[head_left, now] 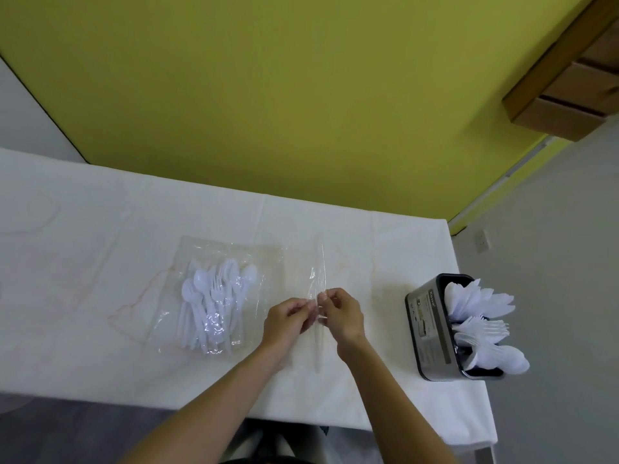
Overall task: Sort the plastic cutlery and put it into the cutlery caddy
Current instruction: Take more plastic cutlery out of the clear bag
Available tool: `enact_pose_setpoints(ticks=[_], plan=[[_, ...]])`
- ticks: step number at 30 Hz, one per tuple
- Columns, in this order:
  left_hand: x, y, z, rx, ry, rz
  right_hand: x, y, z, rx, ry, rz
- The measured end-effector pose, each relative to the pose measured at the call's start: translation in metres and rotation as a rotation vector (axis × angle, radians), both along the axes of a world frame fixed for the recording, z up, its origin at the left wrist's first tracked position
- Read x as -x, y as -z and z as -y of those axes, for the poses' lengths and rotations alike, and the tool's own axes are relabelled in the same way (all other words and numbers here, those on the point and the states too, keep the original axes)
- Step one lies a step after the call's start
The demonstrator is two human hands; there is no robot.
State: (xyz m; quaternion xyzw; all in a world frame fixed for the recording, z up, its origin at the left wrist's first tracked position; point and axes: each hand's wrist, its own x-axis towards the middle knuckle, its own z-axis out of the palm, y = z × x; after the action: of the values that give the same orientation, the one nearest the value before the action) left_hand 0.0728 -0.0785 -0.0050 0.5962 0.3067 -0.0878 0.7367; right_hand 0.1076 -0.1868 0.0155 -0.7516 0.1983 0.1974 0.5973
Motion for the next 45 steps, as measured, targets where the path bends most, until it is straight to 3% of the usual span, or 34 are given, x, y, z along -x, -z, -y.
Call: enact_pose_setpoints(ticks=[7,12,14,18,25,29,33,36,41,43,45], plan=[[0.006,-0.012,0.012,0.188,-0.215,-0.126,0.009,-0.006,-0.021,0.207,0.093,-0.003],[0.012,-0.013,0.004,0.257,-0.224,-0.176,0.012,-0.006,-0.022,0.175,0.004,-0.007],[0.010,-0.010,-0.002,0.231,-0.197,-0.197,0.012,-0.008,-0.018,0.077,-0.062,0.012],[-0.001,-0.010,-0.010,-0.018,-0.042,-0.138,0.018,-0.008,-0.016,-0.006,-0.132,0.069],[-0.006,-0.021,0.004,-0.045,-0.011,-0.064,0.027,-0.009,-0.029,0.151,0.040,0.141],[-0.002,-0.019,0.011,0.111,-0.066,-0.101,0.028,-0.010,-0.038,0.226,0.086,0.106],[0.002,-0.031,0.010,0.219,-0.098,-0.037,0.021,-0.002,-0.028,0.242,0.274,-0.016],[0.007,-0.038,-0.003,0.006,-0.012,0.012,0.017,-0.001,-0.010,0.215,0.279,-0.047],[-0.007,-0.072,-0.028,-0.404,-0.113,0.175,0.009,0.007,0.019,0.600,0.042,-0.041],[-0.017,-0.083,-0.032,-0.564,-0.073,0.202,0.008,0.000,0.025,0.603,-0.008,0.125],[-0.026,-0.086,-0.031,-0.645,0.078,0.175,0.010,-0.021,0.024,0.556,-0.023,0.481]])
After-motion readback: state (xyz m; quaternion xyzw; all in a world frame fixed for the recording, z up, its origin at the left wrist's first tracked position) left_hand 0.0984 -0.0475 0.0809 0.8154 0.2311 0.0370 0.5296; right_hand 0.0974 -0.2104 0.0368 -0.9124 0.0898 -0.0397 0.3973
